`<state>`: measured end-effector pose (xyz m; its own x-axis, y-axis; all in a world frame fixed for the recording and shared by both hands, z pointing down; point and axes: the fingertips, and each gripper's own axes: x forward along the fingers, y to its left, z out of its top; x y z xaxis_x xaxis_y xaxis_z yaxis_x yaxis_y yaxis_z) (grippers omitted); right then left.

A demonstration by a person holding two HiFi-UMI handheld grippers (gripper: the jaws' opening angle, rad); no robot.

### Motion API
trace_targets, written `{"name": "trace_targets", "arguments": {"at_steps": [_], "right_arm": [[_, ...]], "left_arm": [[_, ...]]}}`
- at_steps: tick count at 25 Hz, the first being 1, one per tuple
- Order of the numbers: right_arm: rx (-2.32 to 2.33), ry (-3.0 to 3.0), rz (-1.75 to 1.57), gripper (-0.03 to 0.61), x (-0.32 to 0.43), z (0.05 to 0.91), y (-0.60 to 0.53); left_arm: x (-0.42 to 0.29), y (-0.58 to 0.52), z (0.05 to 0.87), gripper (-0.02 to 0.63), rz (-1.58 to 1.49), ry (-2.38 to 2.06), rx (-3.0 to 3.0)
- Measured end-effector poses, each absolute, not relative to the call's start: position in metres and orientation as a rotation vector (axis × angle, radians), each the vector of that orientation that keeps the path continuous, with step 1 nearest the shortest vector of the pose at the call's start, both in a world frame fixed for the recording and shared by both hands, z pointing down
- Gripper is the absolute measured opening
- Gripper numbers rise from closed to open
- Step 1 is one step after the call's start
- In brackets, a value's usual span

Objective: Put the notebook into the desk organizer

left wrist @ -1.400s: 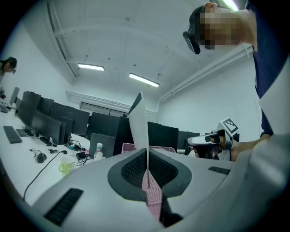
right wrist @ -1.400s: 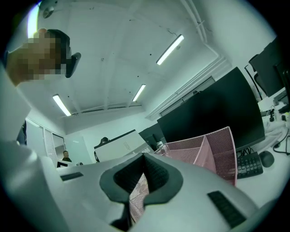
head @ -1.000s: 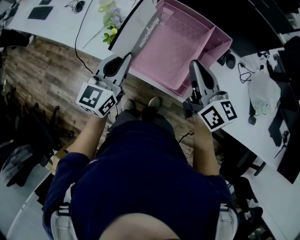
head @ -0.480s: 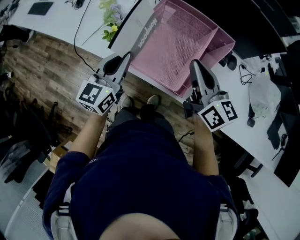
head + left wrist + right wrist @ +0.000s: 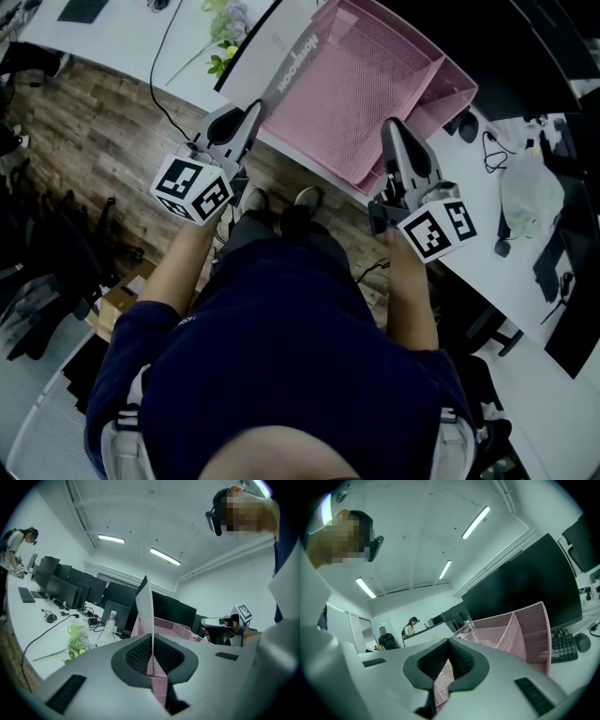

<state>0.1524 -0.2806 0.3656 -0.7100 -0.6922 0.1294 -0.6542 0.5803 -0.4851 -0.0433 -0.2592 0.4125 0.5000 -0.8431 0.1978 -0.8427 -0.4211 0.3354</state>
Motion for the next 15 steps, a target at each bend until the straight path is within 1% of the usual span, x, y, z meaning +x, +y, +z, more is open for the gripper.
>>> {"name": "trace_targets", "arguments": {"at_steps": [15], "right_arm": [[-1.153,2.741,-0.799,0.005,0.1448,0.3689,-0.2798]], "left_arm": [[-0.0448,-0.2568,0.4156,0.038,0.017,-1.441,2.332]]}}
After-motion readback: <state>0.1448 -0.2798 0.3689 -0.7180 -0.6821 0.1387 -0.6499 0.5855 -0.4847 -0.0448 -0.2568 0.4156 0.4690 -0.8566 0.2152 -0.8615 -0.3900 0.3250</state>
